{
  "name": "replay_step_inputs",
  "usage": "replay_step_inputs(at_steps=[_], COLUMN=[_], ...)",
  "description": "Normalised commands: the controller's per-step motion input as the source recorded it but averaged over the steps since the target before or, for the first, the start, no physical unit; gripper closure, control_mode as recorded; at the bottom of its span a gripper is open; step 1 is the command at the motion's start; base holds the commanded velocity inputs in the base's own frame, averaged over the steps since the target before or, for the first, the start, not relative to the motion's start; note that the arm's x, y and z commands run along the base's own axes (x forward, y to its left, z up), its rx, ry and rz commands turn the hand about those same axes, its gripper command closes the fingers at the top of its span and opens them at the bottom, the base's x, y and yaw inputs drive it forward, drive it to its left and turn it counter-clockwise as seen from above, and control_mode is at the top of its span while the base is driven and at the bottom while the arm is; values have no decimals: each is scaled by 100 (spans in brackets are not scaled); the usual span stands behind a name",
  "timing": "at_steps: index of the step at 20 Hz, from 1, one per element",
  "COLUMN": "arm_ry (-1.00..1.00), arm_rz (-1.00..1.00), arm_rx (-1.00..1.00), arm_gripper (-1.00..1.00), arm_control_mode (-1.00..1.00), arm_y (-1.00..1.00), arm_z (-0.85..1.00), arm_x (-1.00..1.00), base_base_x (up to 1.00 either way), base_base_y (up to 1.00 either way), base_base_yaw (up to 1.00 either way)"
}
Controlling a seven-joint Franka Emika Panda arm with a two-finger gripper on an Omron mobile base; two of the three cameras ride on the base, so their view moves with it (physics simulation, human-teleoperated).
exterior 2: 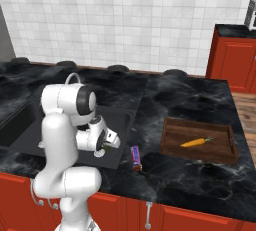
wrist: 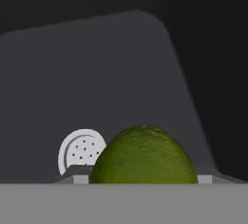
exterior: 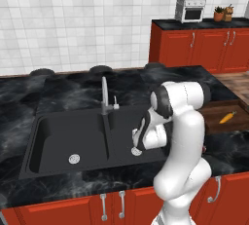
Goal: Pick up all produce items and place them in the sink. Turn on the sink faucet to wash them. Then turn the sink off and put them in the tray.
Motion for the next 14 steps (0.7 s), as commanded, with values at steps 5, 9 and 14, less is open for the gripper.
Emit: replay_step_inputs(at_steps=[5,9,14], arm_ry=[-10,-8,-4], arm_rz=[0,0,0], arm_rx=[0,0,0], arm_gripper=[100,100,100], arm_control_mode=[-100,-100,-100], arm_y=[0,0,0], arm_z=[94,98,98], arm_x=[0,-1,0], base_base_x=[0,0,0], base_base_y=[0,0,0], base_base_yaw=[0,0,0])
